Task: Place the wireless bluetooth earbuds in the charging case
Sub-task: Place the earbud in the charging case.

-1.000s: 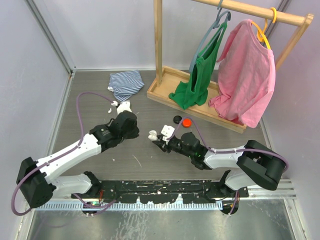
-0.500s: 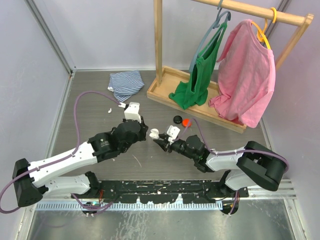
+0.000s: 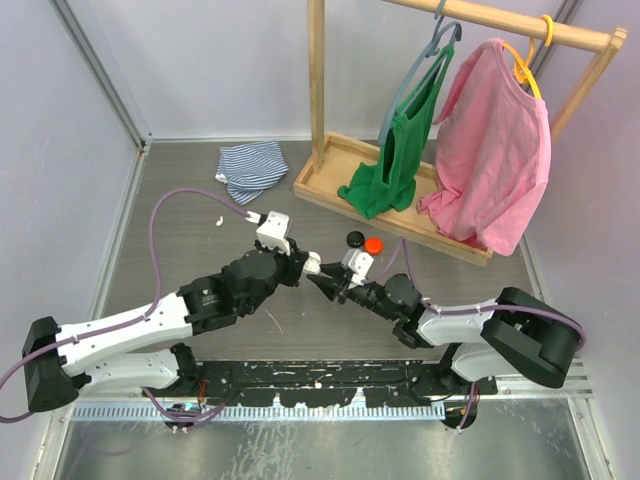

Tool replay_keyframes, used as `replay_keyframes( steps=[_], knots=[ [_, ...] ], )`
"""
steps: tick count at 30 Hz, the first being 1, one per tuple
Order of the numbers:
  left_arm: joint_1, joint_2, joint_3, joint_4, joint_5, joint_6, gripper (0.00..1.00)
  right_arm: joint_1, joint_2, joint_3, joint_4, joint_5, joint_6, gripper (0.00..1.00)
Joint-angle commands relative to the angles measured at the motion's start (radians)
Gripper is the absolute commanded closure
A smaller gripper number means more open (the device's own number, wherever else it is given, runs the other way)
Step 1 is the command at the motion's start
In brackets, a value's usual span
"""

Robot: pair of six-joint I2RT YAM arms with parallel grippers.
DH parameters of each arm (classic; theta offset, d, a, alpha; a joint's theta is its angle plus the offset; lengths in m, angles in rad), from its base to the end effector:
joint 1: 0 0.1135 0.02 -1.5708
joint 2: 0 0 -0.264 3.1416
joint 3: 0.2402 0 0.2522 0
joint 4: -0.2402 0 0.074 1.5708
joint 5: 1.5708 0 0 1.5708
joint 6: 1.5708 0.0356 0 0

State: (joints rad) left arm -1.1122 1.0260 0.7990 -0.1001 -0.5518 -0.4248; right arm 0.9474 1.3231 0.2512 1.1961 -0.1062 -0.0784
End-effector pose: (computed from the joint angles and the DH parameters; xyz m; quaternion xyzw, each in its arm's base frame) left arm 0.1204 -0.2017 0.3091 0.1141 0.7898 -0.2304 0.5569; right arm 0.1334 0.1920 0.1966 -0.3590 0.5564 0.3470 0.6642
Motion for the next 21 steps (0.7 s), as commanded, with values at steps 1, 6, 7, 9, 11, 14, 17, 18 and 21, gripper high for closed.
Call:
replay_keyframes(
  steps=[1, 6, 7, 9, 11, 14, 17, 18, 21],
  knots=[
    [-0.01, -0.003, -0.01, 0.156, 0.012, 0.071, 0.85, 0.006, -0.039, -0.001, 0.091, -0.008, 0.016, 0.99],
    [-0.016, 0.01, -0.021, 0.206, 0.041, 0.097, 0.85, 0.007, -0.049, -0.005, 0.094, -0.012, 0.016, 0.99],
    [-0.016, 0.013, -0.022, 0.213, 0.049, 0.102, 0.85, 0.006, -0.051, -0.006, 0.094, -0.01, 0.016, 0.99],
    [-0.02, 0.018, -0.023, 0.218, 0.054, 0.114, 0.85, 0.006, -0.056, -0.01, 0.096, -0.003, 0.017, 0.99],
    [-0.024, 0.023, -0.025, 0.218, 0.056, 0.124, 0.85, 0.007, -0.06, -0.012, 0.098, 0.001, 0.019, 0.99],
    [-0.031, 0.023, -0.03, 0.218, 0.057, 0.135, 0.85, 0.007, -0.063, -0.016, 0.104, 0.008, 0.022, 0.99],
    [-0.039, 0.018, -0.036, 0.218, 0.053, 0.145, 0.85, 0.007, -0.067, -0.02, 0.109, 0.012, 0.023, 0.99],
    [-0.042, 0.016, -0.04, 0.218, 0.051, 0.15, 0.85, 0.007, -0.067, -0.021, 0.109, 0.014, 0.022, 0.99],
    [-0.049, 0.015, -0.046, 0.218, 0.051, 0.159, 0.85, 0.006, -0.073, -0.024, 0.109, 0.017, 0.021, 0.99]
  ],
)
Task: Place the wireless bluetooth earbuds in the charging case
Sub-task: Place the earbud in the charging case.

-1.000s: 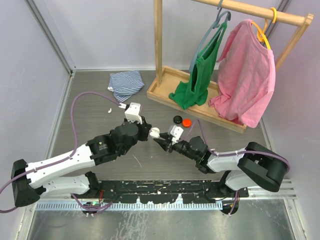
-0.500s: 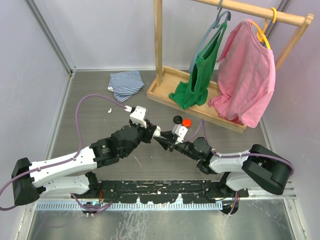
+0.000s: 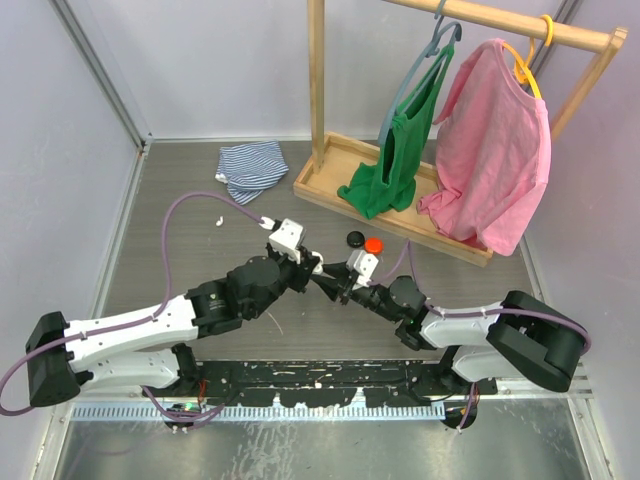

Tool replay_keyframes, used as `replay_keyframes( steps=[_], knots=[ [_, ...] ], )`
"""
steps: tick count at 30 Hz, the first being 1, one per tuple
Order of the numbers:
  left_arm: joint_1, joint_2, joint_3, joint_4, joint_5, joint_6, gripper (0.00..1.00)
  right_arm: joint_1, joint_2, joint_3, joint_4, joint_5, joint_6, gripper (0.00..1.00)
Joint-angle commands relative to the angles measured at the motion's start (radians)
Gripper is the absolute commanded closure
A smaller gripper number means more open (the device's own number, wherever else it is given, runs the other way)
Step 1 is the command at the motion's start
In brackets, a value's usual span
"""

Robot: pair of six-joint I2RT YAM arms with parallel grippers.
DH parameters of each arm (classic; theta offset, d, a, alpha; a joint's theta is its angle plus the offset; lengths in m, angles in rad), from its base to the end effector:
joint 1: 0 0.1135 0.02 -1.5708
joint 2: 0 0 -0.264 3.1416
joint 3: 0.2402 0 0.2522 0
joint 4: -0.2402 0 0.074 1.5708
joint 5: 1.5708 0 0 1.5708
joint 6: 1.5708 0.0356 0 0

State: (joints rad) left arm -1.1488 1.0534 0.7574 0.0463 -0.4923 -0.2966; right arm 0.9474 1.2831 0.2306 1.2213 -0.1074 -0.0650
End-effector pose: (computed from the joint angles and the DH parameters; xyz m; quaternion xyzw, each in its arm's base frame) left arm 0.1150 -0.2151 0.3028 0.1804 0.7592 -0.2493 0.5736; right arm 0.1291 0.1860 0.2020 -0.3481 0.5434 0.3572 0.6752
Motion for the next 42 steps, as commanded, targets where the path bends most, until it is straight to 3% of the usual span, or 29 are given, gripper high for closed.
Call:
replay_keyframes(
  steps=[1, 22, 42],
  knots=[
    [-0.013, -0.012, -0.006, 0.072, -0.008, 0.036, 0.85, 0.007, -0.033, -0.004, 0.085, 0.02, 0.007, 0.99],
    [-0.067, 0.018, -0.007, 0.063, -0.029, 0.159, 0.84, 0.007, -0.055, -0.023, 0.102, 0.037, 0.004, 0.99],
    [-0.069, 0.005, -0.008, 0.04, -0.018, 0.171, 0.83, 0.005, -0.059, -0.03, 0.116, 0.044, 0.008, 0.99]
  ],
)
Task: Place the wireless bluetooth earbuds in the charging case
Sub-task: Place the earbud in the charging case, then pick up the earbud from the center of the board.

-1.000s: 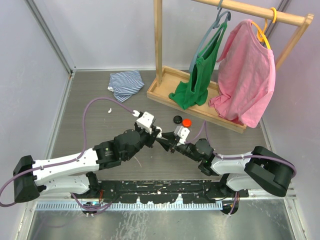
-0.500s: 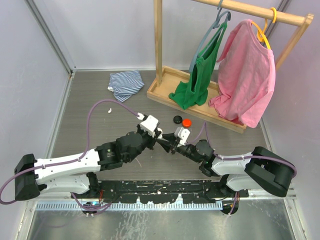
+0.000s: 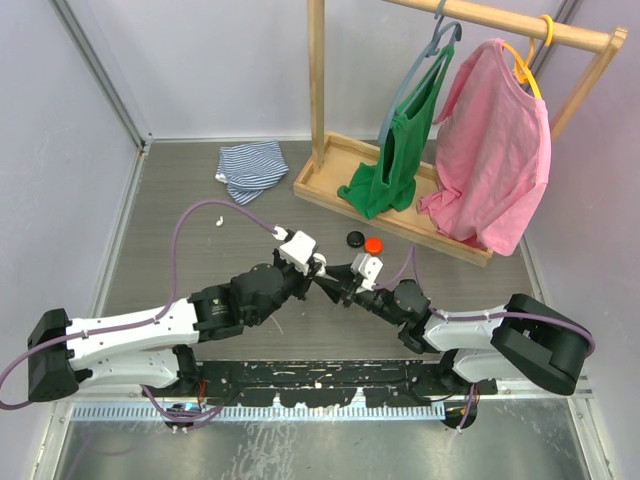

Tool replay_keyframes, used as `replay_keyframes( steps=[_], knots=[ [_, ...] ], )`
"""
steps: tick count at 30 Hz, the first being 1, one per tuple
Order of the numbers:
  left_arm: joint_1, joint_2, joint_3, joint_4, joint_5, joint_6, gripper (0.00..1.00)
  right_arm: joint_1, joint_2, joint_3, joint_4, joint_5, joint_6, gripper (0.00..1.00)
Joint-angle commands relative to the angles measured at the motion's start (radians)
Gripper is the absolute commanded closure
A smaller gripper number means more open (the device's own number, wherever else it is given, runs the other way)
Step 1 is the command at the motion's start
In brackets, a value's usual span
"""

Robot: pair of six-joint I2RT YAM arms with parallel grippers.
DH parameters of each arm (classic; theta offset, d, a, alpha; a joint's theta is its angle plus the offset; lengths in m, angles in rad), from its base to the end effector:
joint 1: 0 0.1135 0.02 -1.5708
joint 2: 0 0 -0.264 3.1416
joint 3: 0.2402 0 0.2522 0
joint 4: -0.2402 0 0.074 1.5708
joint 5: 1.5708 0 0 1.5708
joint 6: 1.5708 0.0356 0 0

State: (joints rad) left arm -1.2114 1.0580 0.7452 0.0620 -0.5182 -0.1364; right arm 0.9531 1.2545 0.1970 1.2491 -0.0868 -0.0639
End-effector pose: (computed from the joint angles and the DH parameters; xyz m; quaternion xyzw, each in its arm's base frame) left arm 0.1022 -0.2219 0.2992 0.2560 0.7364 -0.2117 0.5894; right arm 0.1237 0.1794 0.2013 -0.3387 0.5389 0.3564 0.6840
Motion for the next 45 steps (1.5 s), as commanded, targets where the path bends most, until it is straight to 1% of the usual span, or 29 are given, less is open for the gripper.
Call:
replay_keyframes(
  steps=[1, 3, 8, 14, 16, 20, 24, 27, 30, 37, 40, 45],
  knots=[
    [-0.007, 0.005, 0.007, 0.026, 0.015, 0.007, 0.82, -0.001, -0.029, 0.003, 0.088, 0.023, 0.008, 0.99],
    [-0.007, 0.014, 0.012, 0.032, 0.027, 0.003, 0.8, -0.001, -0.028, 0.004, 0.09, 0.022, 0.007, 0.99],
    [-0.007, 0.008, 0.018, 0.031, 0.024, -0.01, 0.68, -0.001, -0.028, 0.001, 0.091, 0.027, 0.007, 0.99],
    [-0.007, -0.029, 0.026, 0.01, -0.024, -0.051, 0.54, -0.001, -0.019, 0.003, 0.09, 0.028, 0.007, 0.99],
    [-0.007, -0.046, 0.03, -0.003, -0.029, -0.066, 0.5, -0.001, -0.015, 0.004, 0.09, 0.03, 0.007, 0.99],
    [-0.007, -0.072, 0.054, -0.06, -0.082, -0.107, 0.45, -0.001, -0.008, 0.003, 0.09, 0.037, 0.004, 0.99],
    [-0.003, -0.085, 0.082, -0.14, -0.175, -0.154, 0.35, -0.002, 0.005, 0.0, 0.09, 0.051, 0.0, 0.99],
    [0.025, -0.081, 0.105, -0.232, -0.241, -0.216, 0.27, -0.004, 0.015, 0.0, 0.098, 0.058, -0.001, 0.99],
    [0.091, -0.078, 0.121, -0.326, -0.247, -0.305, 0.22, -0.004, 0.021, -0.009, 0.1, 0.074, -0.003, 0.99],
    [0.328, -0.054, 0.132, -0.516, -0.167, -0.516, 0.2, -0.004, 0.054, -0.014, 0.121, 0.093, -0.013, 0.99],
    [0.43, -0.022, 0.137, -0.568, -0.124, -0.556, 0.2, -0.004, 0.062, -0.014, 0.121, 0.105, -0.02, 0.99],
    [0.612, 0.074, 0.148, -0.552, -0.047, -0.562, 0.2, -0.004, 0.064, -0.015, 0.115, 0.119, -0.027, 0.99]
  ],
)
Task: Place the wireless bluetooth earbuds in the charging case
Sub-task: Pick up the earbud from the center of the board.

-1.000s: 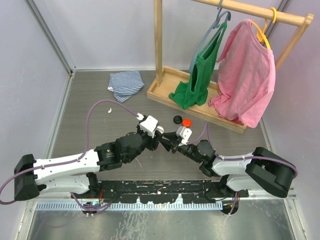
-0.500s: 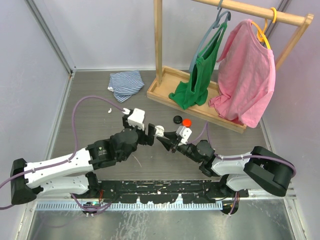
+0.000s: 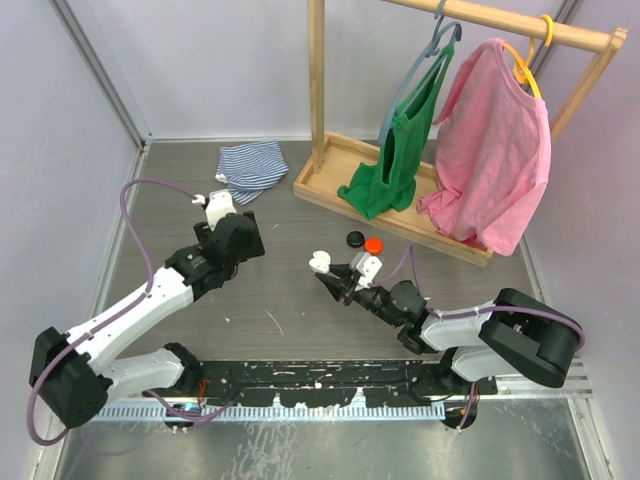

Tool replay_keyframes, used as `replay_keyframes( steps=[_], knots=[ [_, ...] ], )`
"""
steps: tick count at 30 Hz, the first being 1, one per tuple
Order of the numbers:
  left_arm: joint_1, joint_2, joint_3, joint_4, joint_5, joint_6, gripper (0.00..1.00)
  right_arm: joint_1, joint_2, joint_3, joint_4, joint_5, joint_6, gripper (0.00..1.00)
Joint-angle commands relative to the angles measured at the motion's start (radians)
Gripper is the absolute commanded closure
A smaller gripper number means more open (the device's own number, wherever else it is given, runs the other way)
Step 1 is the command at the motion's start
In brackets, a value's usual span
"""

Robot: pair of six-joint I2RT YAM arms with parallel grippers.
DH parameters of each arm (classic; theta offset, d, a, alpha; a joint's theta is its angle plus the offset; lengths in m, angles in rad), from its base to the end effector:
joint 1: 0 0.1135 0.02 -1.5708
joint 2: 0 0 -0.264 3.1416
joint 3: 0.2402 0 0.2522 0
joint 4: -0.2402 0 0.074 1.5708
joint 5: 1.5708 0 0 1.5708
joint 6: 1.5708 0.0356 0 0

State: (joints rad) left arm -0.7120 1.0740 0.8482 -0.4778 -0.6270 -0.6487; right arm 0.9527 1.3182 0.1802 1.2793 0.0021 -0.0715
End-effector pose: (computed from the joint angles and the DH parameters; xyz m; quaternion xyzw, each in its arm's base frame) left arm 0.1838 -0.1310 0.2827 -0.1022 0.8669 -0.0339 0.4867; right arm 0.1274 0.1790 0.1873 -0.3205 0.5717 0.3215 0.6834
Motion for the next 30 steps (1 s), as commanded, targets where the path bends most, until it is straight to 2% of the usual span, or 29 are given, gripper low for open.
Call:
replay_keyframes(
  steps=[1, 7, 15, 22, 30],
  knots=[
    [0.145, 0.082, 0.051, -0.001, 0.08, -0.044, 0.2, -0.003, 0.001, 0.002, 0.085, 0.031, -0.019, 0.99],
    [0.349, 0.278, 0.132, 0.038, 0.202, -0.029, 0.21, -0.003, -0.005, 0.001, 0.08, 0.041, -0.029, 0.99],
    [0.543, 0.545, 0.278, 0.08, 0.34, -0.095, 0.3, -0.003, -0.022, 0.0, 0.064, 0.054, -0.035, 0.99],
    [0.626, 0.72, 0.401, 0.077, 0.394, -0.133, 0.44, -0.003, -0.03, 0.005, 0.044, 0.056, -0.045, 0.99],
    [0.647, 0.843, 0.51, 0.019, 0.4, -0.134, 0.55, -0.003, -0.035, 0.005, 0.03, 0.058, -0.051, 0.99]
  ],
)
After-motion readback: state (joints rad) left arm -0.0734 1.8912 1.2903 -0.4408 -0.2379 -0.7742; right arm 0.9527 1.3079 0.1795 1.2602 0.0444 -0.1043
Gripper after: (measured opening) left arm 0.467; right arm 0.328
